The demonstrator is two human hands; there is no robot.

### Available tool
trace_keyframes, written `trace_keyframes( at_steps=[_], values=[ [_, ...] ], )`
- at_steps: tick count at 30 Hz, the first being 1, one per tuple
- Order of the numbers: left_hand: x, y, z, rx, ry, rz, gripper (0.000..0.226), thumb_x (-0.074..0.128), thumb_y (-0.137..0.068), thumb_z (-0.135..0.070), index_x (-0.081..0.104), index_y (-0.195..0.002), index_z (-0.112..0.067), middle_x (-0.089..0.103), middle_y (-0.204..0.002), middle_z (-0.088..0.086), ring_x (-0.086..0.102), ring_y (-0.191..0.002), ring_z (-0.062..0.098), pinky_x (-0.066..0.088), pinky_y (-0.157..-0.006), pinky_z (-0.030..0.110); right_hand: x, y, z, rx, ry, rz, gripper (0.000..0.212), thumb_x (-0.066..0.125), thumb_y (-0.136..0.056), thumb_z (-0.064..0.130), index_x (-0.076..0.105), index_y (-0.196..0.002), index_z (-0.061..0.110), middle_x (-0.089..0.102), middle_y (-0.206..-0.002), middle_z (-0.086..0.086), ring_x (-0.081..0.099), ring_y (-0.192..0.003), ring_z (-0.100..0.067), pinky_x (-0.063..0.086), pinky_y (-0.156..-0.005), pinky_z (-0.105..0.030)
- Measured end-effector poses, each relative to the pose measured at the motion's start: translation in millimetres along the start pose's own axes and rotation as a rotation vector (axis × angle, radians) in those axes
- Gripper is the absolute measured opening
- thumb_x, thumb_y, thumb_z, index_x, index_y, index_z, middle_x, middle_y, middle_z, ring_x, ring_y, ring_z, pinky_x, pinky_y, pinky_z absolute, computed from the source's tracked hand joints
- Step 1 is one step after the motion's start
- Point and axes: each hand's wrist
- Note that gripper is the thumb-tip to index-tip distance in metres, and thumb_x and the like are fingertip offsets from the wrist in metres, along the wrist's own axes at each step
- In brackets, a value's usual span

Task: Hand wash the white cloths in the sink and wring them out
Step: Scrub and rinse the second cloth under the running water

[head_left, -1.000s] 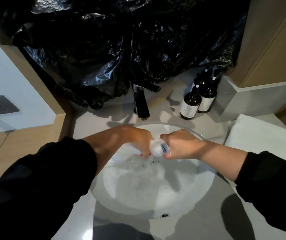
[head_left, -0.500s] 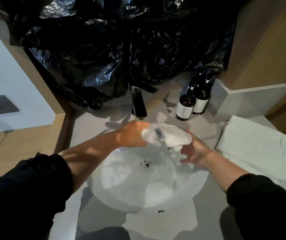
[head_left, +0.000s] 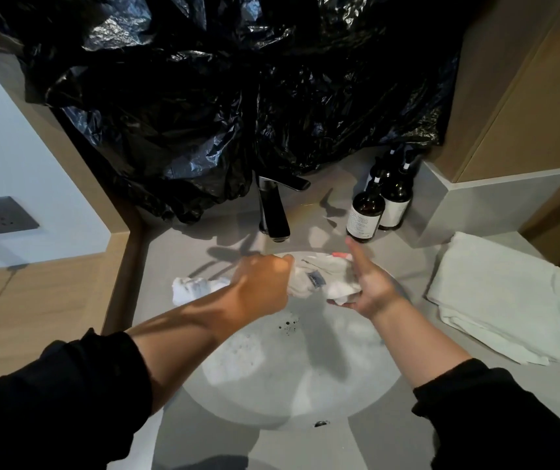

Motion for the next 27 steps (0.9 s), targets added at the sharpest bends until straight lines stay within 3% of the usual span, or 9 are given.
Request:
trace_keyframes(
  at_steps=[3, 6, 8, 10, 14, 17, 20, 24, 27],
  values=[
    [4.4, -7.1, -5.6, -0.019, 0.146, 0.047, 0.033, 0.053, -0.079, -0.015, 0.052, -0.112, -0.017, 0.067, -0.098, 0.004, 0.063, -0.091, 0.025, 0.048, -0.081, 0.028, 22.6, -13.2, -4.7, -0.184, -0.016, -0.257, 0.029, 0.059, -0.092, 0.043, 0.062, -0.087, 0.014, 0.046, -0.063, -0.006, 0.043, -0.043, -0.015, 0.032, -0.045, -0.020],
    [9.9, -16.8, 2.7, -0.105, 0.593, 0.317, 0.020, 0.058, -0.067, -0.013, 0.059, -0.086, -0.009, 0.065, -0.081, 0.007, 0.059, -0.069, 0.023, 0.043, -0.057, 0.025, 31.9, -24.8, 0.2, -0.277, 0.144, -0.472, 0.031, 0.053, -0.096, 0.029, 0.059, -0.076, 0.007, 0.046, -0.060, -0.002, 0.047, -0.057, -0.020, 0.037, -0.051, -0.023],
    [14.7, -17.9, 5.4, -0.187, 1.000, 0.504, 0.029, 0.059, -0.063, -0.004, 0.061, -0.090, 0.007, 0.060, -0.070, 0.012, 0.056, -0.060, 0.026, 0.043, -0.049, 0.023, 35.1, -25.1, 5.4, -0.354, 0.218, -0.484, 0.030, 0.052, -0.096, 0.023, 0.051, -0.068, 0.013, 0.046, -0.059, 0.002, 0.047, -0.061, -0.019, 0.038, -0.052, -0.019],
    [16.2, -17.2, 6.4, -0.186, 1.213, 0.633, 0.031, 0.060, -0.064, 0.001, 0.059, -0.093, 0.011, 0.057, -0.067, 0.011, 0.053, -0.051, 0.021, 0.044, -0.049, 0.022, 38.8, -25.0, 10.5, -0.402, 0.159, -0.477, 0.032, 0.053, -0.092, 0.014, 0.045, -0.061, 0.016, 0.044, -0.057, 0.001, 0.042, -0.056, -0.019, 0.038, -0.052, -0.024],
    [8.9, -25.5, 17.8, 0.059, 1.268, 0.852, 0.030, 0.057, -0.062, -0.010, 0.057, -0.090, 0.001, 0.054, -0.050, 0.007, 0.049, -0.041, 0.015, 0.042, -0.066, 0.021, 43.3, -33.3, 9.8, -0.294, -0.189, -0.437, 0.033, 0.051, -0.082, 0.001, 0.033, -0.057, 0.015, 0.032, -0.059, -0.004, 0.034, -0.058, -0.020, 0.030, -0.054, -0.031],
    [9.5, -33.5, 25.7, 0.078, 1.389, 1.010, 0.030, 0.057, -0.059, -0.009, 0.054, -0.089, -0.002, 0.054, -0.049, 0.006, 0.047, -0.038, 0.016, 0.042, -0.056, 0.026, 45.0, -35.8, 11.3, -0.159, -0.266, -0.360, 0.022, 0.054, -0.062, 0.018, 0.033, -0.061, 0.019, 0.030, -0.063, -0.005, 0.033, -0.063, -0.021, 0.030, -0.055, -0.033],
    [18.1, -33.1, 27.6, 0.059, 1.636, 1.147, 0.033, 0.057, -0.056, -0.012, 0.052, -0.087, -0.004, 0.050, -0.051, 0.007, 0.044, -0.037, 0.016, 0.040, -0.045, 0.018, 42.0, -39.8, 8.4, -0.097, -0.291, -0.301, 0.028, 0.049, -0.078, 0.014, 0.029, -0.060, 0.019, 0.026, -0.056, -0.003, 0.031, -0.049, -0.019, 0.029, -0.047, -0.022],
    [21.8, -29.7, 24.9, -0.017, 1.578, 1.138, 0.030, 0.061, -0.062, -0.011, 0.054, -0.090, -0.003, 0.052, -0.052, 0.006, 0.047, -0.039, 0.016, 0.042, -0.046, 0.019, 40.2, -38.2, 3.7, -0.025, -0.311, -0.195, 0.030, 0.048, -0.088, 0.018, 0.035, -0.061, 0.015, 0.033, -0.057, -0.003, 0.040, -0.048, -0.021, 0.035, -0.048, -0.023],
    [11.7, -29.9, 22.1, -0.071, 1.275, 0.886, 0.015, 0.065, -0.076, -0.007, 0.060, -0.084, 0.004, 0.056, -0.052, 0.003, 0.050, -0.045, 0.015, 0.044, -0.059, 0.025, 25.7, -37.8, 5.3, -0.016, -0.306, -0.022, 0.028, 0.045, -0.094, 0.020, 0.053, -0.070, 0.008, 0.051, -0.065, -0.009, 0.058, -0.054, -0.021, 0.047, -0.054, -0.024]
  ],
)
Point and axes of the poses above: each hand's wrist, its own y-axis away from the middle knuckle, its own x-axis out of the palm, z = x × y
